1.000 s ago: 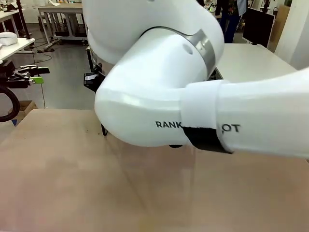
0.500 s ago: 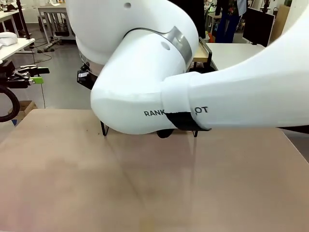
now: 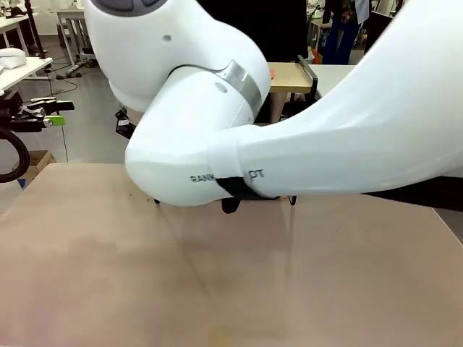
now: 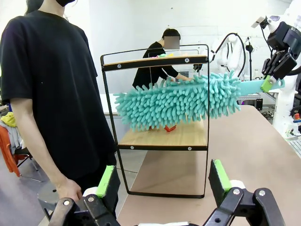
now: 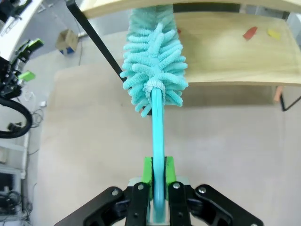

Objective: Clean the shelf.
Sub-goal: Clean the specific section of the Shelf indicated by the human with the Duster.

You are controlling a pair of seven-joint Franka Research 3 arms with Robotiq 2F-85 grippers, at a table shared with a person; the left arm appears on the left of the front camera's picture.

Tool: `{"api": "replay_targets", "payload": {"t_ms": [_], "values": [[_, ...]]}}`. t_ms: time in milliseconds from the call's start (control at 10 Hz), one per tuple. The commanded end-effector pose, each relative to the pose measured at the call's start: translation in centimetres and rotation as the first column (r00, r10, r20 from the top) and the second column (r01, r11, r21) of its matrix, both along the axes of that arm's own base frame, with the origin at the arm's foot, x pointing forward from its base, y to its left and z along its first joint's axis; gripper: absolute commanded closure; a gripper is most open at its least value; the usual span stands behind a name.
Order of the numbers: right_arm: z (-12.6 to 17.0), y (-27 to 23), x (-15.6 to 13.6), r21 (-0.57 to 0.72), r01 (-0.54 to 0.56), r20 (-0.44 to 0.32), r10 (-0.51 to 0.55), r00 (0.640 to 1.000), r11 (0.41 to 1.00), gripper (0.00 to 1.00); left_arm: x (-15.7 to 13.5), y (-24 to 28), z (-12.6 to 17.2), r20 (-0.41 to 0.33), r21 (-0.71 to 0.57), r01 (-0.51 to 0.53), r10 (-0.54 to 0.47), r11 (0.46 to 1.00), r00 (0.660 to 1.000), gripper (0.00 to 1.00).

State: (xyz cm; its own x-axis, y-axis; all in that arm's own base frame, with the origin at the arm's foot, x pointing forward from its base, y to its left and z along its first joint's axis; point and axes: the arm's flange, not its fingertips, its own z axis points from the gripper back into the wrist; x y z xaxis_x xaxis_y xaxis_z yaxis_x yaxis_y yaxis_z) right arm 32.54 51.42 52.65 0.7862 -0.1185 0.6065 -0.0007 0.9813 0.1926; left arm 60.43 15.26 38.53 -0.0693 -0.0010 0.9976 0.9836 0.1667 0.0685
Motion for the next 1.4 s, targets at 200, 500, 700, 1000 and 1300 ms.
{"api": "replay_targets", "payload": {"t_ms": [200,500,700,1000,1300], "values": [[-0.1,4.1,3.2,0.06,0.005,0.001,-0.005,1.0,0.998,0.87,0.0,0.0,0.2,0.017,0.006,0.0,0.0,1.0,1.0,0.0],[-1.7,4.3,3.8,0.05,-0.011,-0.038,0.013,0.999,0.999,0.87,0.0,0.0,0.2,0.017,0.006,0.0,0.0,1.0,1.0,0.0],[-2.3,4.5,4.2,0.036,-0.013,-0.061,0.015,0.998,0.999,0.87,0.0,0.0,0.2,0.017,0.006,0.0,0.0,1.0,1.0,0.0],[-3.1,2.9,2.7,0.03,0.007,-0.05,-0.005,0.999,1.0,0.87,0.0,0.0,0.2,0.017,0.006,0.0,0.0,1.0,1.0,0.0],[-3.1,2.9,2.7,0.03,0.007,-0.05,-0.005,0.999,1.0,0.87,0.0,0.0,0.2,0.017,0.006,0.0,0.0,1.0,1.0,0.0]]}}
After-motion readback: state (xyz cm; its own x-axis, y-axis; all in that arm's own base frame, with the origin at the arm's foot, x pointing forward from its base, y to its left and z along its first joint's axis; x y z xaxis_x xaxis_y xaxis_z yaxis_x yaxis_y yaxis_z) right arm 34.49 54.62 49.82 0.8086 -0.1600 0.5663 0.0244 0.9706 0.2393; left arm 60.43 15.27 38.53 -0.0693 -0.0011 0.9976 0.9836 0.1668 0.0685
